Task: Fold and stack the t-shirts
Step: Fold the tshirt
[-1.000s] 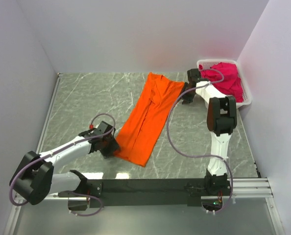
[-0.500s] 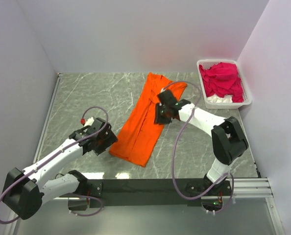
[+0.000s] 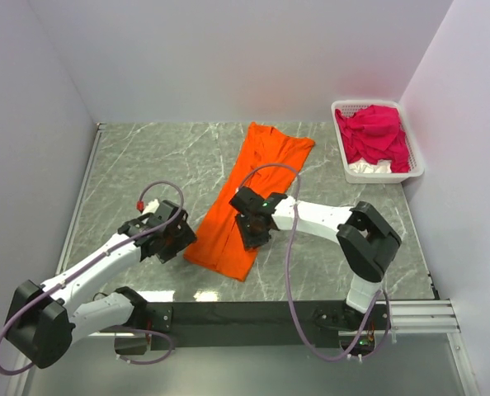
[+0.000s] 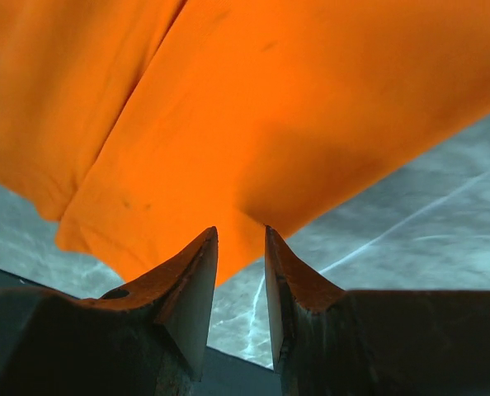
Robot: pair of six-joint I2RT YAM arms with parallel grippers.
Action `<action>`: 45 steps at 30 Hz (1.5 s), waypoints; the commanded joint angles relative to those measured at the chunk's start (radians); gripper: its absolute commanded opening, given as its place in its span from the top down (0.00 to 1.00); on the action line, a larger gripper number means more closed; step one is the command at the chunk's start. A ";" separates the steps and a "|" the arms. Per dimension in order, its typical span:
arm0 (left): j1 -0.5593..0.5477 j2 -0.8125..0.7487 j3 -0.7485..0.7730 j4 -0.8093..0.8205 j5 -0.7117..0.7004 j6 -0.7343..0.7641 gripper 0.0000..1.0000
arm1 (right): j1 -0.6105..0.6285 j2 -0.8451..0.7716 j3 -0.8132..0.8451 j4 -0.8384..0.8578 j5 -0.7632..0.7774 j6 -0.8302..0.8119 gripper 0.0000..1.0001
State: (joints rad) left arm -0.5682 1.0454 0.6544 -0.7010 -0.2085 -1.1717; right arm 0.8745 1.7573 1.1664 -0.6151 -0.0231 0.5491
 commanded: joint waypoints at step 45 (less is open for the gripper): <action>-0.088 0.228 -0.088 0.098 0.066 0.007 0.52 | 0.497 -0.035 -0.022 0.038 0.207 -0.321 0.45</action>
State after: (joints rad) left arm -0.6464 1.2430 0.5968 -0.6254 -0.1444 -1.1564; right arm 1.3579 1.7100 1.1091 -0.5873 0.1432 0.2596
